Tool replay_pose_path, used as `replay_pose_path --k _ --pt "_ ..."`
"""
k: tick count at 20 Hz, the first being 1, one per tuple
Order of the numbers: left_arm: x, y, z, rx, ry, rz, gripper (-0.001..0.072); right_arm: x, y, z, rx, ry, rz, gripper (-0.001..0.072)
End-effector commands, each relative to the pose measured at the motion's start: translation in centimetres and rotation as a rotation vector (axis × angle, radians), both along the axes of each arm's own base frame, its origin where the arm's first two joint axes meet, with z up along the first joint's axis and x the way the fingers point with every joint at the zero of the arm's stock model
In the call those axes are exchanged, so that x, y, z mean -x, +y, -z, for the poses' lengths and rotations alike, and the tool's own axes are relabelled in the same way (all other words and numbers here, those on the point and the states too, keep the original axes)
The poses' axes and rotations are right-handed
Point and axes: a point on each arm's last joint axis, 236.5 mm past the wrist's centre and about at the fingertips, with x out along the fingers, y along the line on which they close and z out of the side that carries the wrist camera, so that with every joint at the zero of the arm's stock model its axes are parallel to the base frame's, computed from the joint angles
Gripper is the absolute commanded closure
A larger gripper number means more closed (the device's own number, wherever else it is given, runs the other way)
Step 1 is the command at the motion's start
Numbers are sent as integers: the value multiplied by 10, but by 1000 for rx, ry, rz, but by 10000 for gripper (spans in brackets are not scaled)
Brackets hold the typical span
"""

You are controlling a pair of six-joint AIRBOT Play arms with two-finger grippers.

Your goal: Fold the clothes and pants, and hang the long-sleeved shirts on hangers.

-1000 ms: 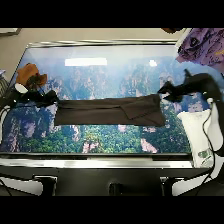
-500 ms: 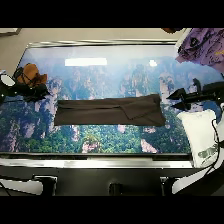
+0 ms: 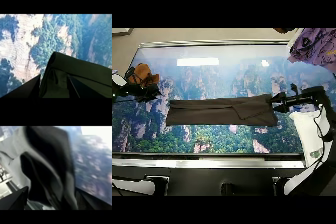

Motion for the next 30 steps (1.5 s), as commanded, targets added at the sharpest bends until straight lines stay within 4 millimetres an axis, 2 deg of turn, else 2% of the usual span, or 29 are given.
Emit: replay_pose_path --k 1,2,4,5,7,8,9,10,11,14,18,21,24,27,30 --pt "0 -1 -1 0 -1 0 323 -1 23 8 18 -6 -51 98" --pt "-1 -3 -1 1 -1 3 324 0 29 8 21 -6 -65 205" --pt "-1 -9 -1 5 -2 13 324 0 34 7 22 -7 -75 630" --pt "-2 -12 -1 9 -4 17 325 1 34 3 19 0 -73 683" --pt "-4 -27 -3 37 -5 16 335 2 30 -11 56 -13 -72 685" --pt "-5 -38 -3 52 -5 24 367 0 26 -20 83 -10 -50 685" --pt "-6 -54 -3 73 -4 44 483 0 23 -35 104 -15 -31 685" --pt "-6 -76 -3 101 -2 73 632 0 22 -52 118 -31 -18 685" --pt "-6 -98 -2 126 1 103 692 0 20 -69 141 -50 -5 685" --pt "2 -180 9 219 31 210 693 7 7 -116 248 -92 57 685" --pt "22 -305 28 373 53 317 693 23 -6 -169 360 -149 122 685" --pt "42 -393 38 485 56 357 693 37 -13 -191 421 -168 138 685" --pt "64 -470 50 571 93 404 693 47 -22 -205 483 -166 132 685" --pt "81 -528 61 635 141 425 693 49 -28 -214 514 -176 129 685" --pt "93 -566 71 665 170 430 693 47 -36 -224 551 -189 148 684"
